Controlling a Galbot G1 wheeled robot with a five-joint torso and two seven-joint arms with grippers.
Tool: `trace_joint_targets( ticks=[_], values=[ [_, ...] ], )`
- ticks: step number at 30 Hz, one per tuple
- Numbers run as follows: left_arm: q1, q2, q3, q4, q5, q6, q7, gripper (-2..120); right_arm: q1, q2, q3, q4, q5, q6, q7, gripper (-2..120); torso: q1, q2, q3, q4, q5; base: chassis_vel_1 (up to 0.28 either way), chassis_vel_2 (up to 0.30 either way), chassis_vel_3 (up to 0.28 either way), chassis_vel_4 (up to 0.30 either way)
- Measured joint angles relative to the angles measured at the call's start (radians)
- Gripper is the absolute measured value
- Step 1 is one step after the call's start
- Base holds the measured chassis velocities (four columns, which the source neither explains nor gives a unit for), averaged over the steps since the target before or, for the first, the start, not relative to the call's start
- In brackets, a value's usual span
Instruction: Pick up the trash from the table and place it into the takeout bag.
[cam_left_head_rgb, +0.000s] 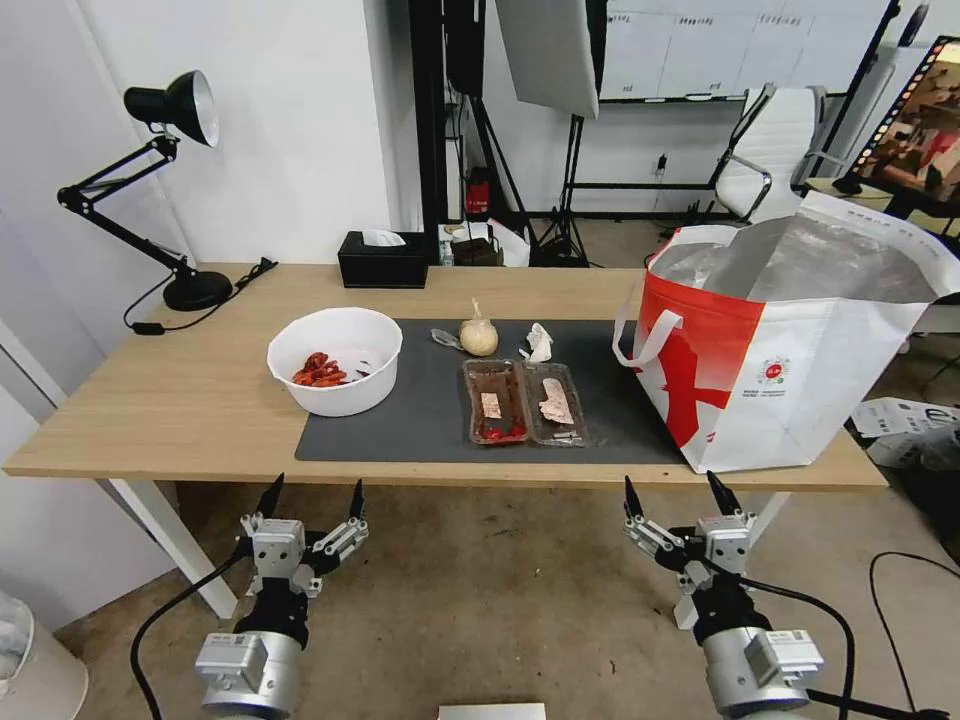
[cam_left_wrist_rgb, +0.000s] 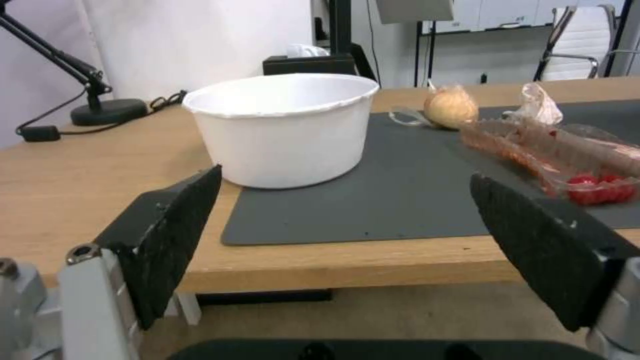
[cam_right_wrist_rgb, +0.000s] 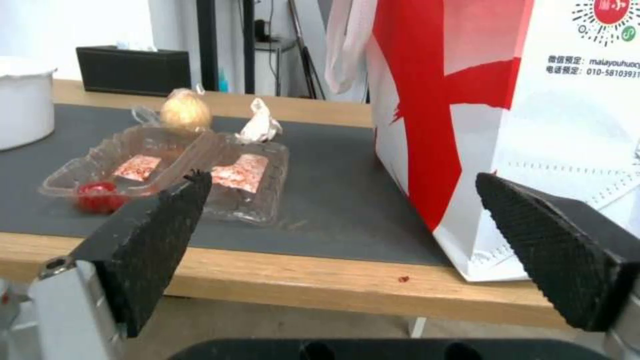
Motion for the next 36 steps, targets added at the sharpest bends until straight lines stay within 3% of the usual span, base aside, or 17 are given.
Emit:
trace_joint_targets(
  ticks=[16,20,25,27,29,36],
  values=[
    [0.0,0.0,0.0,0.0,0.0,0.0,0.0,100,0.0,0.0,0.0,0.0,0.0,0.0,0.0,100,0.0,0.0,0.0,0.0,0.0,0.0,0.0,0.0,0.0],
    [-0.012,0.016,0.0,-0.014,-0.043,0.021,-0.023,100,0.003,-0.012,0.002,0.0,0.015,-0.006,0.0,100,0.0,0.0,0.0,0.0,0.0,0.0,0.0,0.0,0.0],
    [-0.064,0.08,-0.005,-0.077,-0.202,0.099,-0.11,100,0.039,-0.111,0.03,0.02,0.145,-0.08,-0.008,100,0.0,0.0,0.0,0.0,0.0004,0.0,0.0,0.0,0.0],
    [-0.071,0.085,-0.004,-0.079,-0.21,0.092,-0.115,100,0.043,-0.122,0.033,0.022,0.158,-0.088,-0.009,100,0.0,0.0,0.0,0.0,0.0003,0.0,0.0,0.0,0.0],
    [-0.083,0.096,-0.001,-0.08,-0.224,0.063,-0.12,100,0.073,-0.204,0.055,0.04,0.266,-0.149,-0.019,100,0.0,0.0,0.0,0.0,0.0002,0.0,0.0,0.0,0.0],
    [-0.077,0.095,0.005,-0.071,-0.226,0.053,-0.108,100,0.126,-0.347,0.092,0.065,0.463,-0.254,-0.032,100,0.0,0.0,0.0,0.0004,-0.0003,0.0,0.0,0.0,0.0]
  ],
)
